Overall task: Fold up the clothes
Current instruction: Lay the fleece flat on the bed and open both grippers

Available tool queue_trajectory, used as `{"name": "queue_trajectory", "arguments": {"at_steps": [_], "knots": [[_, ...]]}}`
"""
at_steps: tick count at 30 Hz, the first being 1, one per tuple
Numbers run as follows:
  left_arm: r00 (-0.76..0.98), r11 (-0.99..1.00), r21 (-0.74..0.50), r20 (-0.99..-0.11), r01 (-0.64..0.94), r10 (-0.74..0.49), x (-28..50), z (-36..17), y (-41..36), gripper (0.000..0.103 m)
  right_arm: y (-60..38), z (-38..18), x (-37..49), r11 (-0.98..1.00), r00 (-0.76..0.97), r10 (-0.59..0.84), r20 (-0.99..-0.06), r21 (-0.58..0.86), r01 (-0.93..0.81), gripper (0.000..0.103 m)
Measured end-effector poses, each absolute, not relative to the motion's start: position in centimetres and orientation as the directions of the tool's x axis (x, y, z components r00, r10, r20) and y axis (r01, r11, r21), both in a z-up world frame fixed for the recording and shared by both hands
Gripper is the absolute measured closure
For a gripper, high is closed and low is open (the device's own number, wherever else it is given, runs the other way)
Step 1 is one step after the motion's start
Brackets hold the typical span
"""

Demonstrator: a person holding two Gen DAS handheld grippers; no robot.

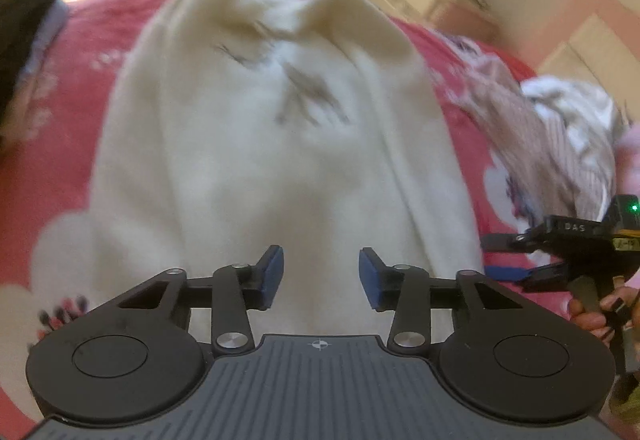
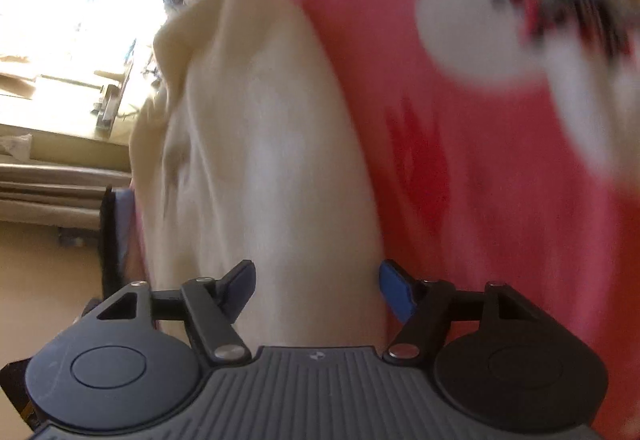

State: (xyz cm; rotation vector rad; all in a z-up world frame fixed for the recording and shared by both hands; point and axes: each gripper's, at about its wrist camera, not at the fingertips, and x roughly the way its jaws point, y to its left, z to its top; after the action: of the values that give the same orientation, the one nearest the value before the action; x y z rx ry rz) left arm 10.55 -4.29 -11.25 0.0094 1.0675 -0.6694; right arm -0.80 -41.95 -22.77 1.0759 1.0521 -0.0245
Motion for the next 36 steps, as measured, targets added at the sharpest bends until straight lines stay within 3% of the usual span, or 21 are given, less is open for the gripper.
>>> {"name": "queue_trajectory", "arguments": {"at_steps": [5, 6, 9, 16, 23, 28, 30, 31, 33, 34, 36], "knots": [[0.301, 0.794, -0.225, -0.840, 0.564, -0.451, 8.3, -12.6, -6.5, 0.069, -39.5, -20.6, -1.9, 0.637, 0.563, 0.374, -0.737, 0.645, 0.421, 0.087], [0.305, 0.794, -0.212, -0.843, 0.570, -0.444, 8.1, -12.7, -6.5, 0.069, -39.4, -19.8, -2.1, 0.658, 0.575, 0.345, -0.742, 0.628, 0.416, 0.093], [0.314, 0.793, -0.180, -0.850, 0.582, -0.423, 7.6, -13.1, -6.6, 0.069, -39.7, -16.5, -2.7, 0.708, 0.644, 0.253, -0.722, 0.592, 0.385, 0.095], [0.309, 0.805, -0.179, -0.859, 0.565, -0.407, 7.7, -13.7, -5.7, 0.069, -46.8, -10.5, -3.5, 0.595, 0.822, 0.149, -0.549, 0.714, 0.368, 0.096], [0.309, 0.809, -0.247, -0.833, 0.534, -0.459, 8.3, -13.3, -5.1, 0.068, -57.3, 2.2, 3.3, 0.751, 0.885, -0.124, -0.449, 0.540, 0.380, 0.096], [0.295, 0.807, -0.282, -0.827, 0.519, -0.479, 9.0, -13.5, -5.3, 0.068, -62.5, 4.5, 10.0, 0.797, 0.841, -0.268, -0.470, 0.381, 0.468, 0.097], [0.291, 0.810, -0.275, -0.834, 0.518, -0.469, 9.3, -13.8, -5.3, 0.068, -64.3, 2.6, 12.8, 0.790, 0.782, -0.309, -0.541, 0.312, 0.528, 0.096], [0.284, 0.813, -0.273, -0.840, 0.515, -0.462, 9.4, -14.0, -5.3, 0.068, -65.0, 1.0, 13.8, 0.770, 0.737, -0.320, -0.595, 0.290, 0.568, 0.091], [0.267, 0.818, -0.276, -0.851, 0.505, -0.452, 9.7, -14.5, -5.3, 0.068, -66.4, -2.4, 15.6, 0.718, 0.628, -0.327, -0.707, 0.247, 0.651, 0.068], [0.258, 0.818, -0.282, -0.853, 0.502, -0.453, 9.8, -14.7, -5.2, 0.067, -66.5, -3.3, 15.2, 0.693, 0.611, -0.336, -0.717, 0.251, 0.676, 0.055], [0.248, 0.816, -0.290, -0.855, 0.499, -0.456, 9.9, -14.8, -5.0, 0.064, -66.5, -4.2, 13.6, 0.644, 0.608, -0.361, -0.707, 0.282, 0.711, 0.050]]}}
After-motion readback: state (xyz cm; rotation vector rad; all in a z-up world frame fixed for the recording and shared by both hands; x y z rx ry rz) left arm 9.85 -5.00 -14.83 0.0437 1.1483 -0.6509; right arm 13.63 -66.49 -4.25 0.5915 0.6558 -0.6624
